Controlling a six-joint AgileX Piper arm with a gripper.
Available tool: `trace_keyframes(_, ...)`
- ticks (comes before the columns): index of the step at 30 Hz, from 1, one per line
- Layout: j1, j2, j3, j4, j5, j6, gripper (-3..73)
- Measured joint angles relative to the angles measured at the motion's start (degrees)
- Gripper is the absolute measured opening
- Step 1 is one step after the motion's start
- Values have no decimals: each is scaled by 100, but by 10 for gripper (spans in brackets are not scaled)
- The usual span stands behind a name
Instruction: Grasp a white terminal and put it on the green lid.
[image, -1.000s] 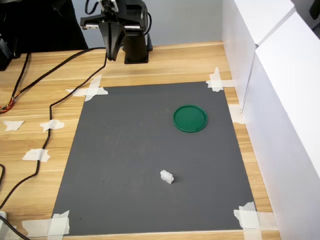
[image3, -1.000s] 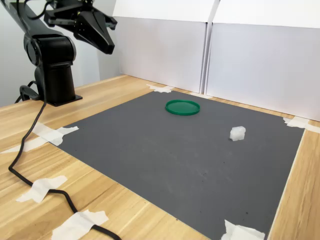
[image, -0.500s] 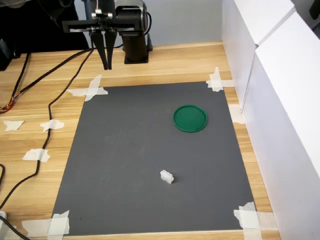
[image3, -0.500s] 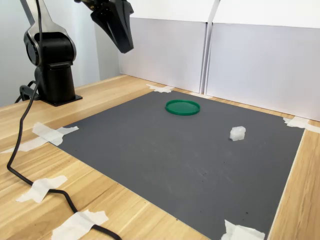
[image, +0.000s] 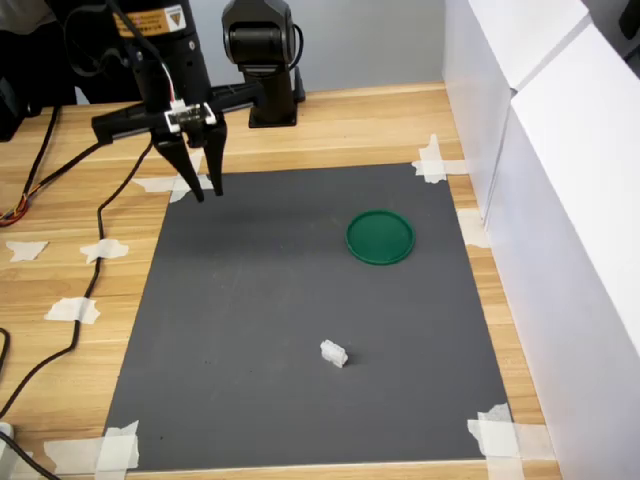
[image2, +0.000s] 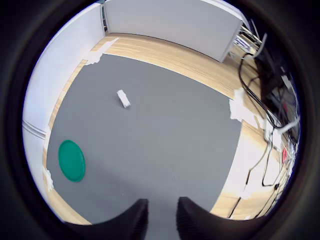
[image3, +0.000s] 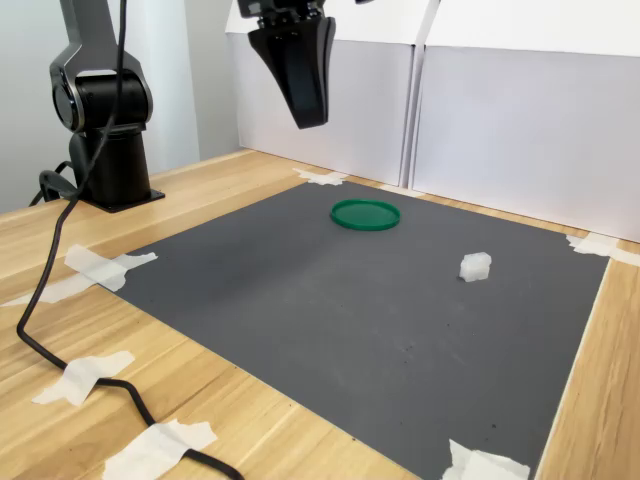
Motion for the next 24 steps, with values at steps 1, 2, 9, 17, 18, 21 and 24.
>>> trace_keyframes(1, 0, 155, -148, 121, 58, -147, 334)
trace_keyframes(2, 0, 301, -284, 252, 122, -316, 397)
trace_keyframes(9, 0, 1056, -951, 771, 281, -1215, 661)
trace_keyframes(17, 76, 1778, -1697, 635, 468, -1303, 653)
trace_keyframes(18, 154, 1847, -1767, 541, 483, -1315, 649)
trace_keyframes(21, 514, 2027, -1961, 277, 542, -1329, 643)
trace_keyframes(24, 930, 2229, -2141, 121, 615, -1296, 644)
